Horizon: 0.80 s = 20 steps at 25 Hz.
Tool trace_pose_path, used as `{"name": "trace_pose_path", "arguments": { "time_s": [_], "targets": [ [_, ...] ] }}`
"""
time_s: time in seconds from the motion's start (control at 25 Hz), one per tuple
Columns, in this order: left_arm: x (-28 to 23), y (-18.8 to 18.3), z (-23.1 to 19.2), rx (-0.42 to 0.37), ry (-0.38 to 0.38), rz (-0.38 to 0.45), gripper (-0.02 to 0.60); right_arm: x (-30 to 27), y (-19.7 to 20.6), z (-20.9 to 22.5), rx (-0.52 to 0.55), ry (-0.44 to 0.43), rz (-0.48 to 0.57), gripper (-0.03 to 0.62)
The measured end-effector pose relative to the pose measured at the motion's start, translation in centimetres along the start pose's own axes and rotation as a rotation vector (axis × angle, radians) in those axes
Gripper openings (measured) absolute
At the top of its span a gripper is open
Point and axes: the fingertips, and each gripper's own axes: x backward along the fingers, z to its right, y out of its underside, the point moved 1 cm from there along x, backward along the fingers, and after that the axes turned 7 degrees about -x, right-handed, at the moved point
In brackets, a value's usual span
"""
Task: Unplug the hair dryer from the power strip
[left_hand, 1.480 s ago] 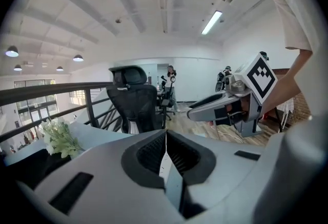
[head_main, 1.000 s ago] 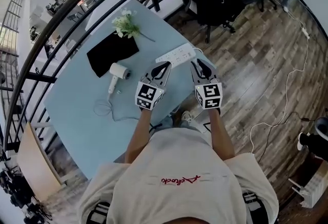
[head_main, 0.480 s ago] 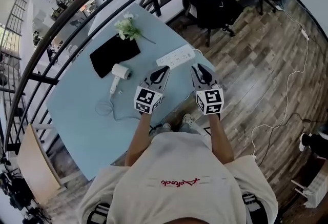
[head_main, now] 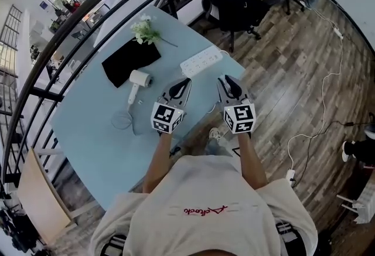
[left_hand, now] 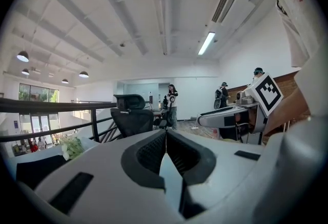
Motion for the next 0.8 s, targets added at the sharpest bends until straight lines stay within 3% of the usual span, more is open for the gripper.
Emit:
{"name": "trace_pose_path", "arguments": {
  "time_s": [0.8],
  "targets": [
    [14.5,0.3,7.4,0.002,0.044,0.047,0.012,12.8,2.5,-10.9,0.016,0.047,0.044,0.112]
  ]
}}
